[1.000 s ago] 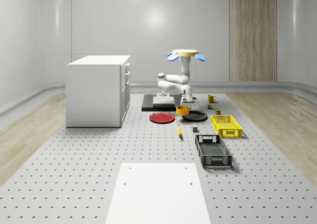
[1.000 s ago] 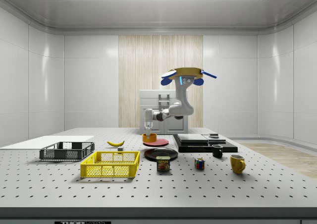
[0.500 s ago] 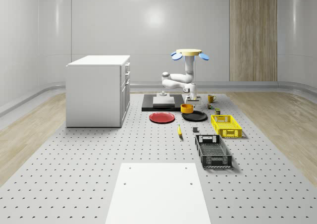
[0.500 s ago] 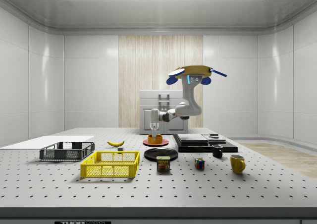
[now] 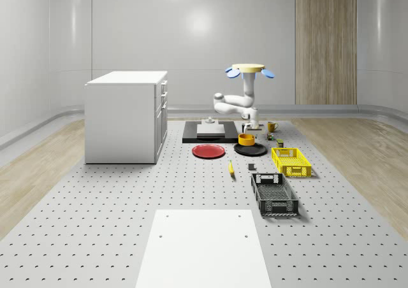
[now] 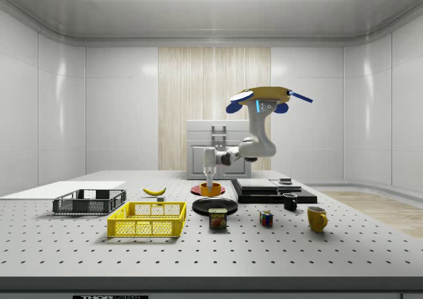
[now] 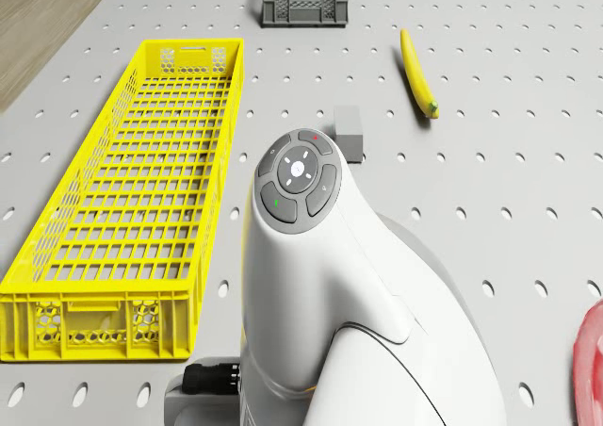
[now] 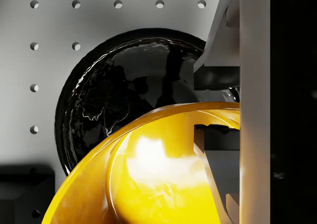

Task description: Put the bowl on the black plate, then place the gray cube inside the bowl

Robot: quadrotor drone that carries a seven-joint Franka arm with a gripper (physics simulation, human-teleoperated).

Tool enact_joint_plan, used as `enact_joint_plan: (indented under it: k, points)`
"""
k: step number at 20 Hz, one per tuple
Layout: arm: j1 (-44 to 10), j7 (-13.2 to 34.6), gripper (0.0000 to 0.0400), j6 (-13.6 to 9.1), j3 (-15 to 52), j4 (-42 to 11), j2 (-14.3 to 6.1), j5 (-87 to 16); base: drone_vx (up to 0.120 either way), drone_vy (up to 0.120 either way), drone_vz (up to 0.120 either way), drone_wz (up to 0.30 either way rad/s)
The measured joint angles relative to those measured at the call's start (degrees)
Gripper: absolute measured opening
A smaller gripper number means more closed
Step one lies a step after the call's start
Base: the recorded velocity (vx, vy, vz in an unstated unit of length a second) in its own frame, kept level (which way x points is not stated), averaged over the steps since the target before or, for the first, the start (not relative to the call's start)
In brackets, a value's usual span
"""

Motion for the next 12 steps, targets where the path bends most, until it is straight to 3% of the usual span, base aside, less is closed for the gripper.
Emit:
enact_joint_plan:
  k: [3,12]
  points:
    - [-0.01,0.01,0.0100,0.05,0.00,0.00,-0.06,0.02,0.000,0.093,-0.053,0.000]
    - [-0.95,0.10,0.0100,2.14,-5.17,1.34,-0.07,-4.75,0.000,0.000,0.000,0.000]
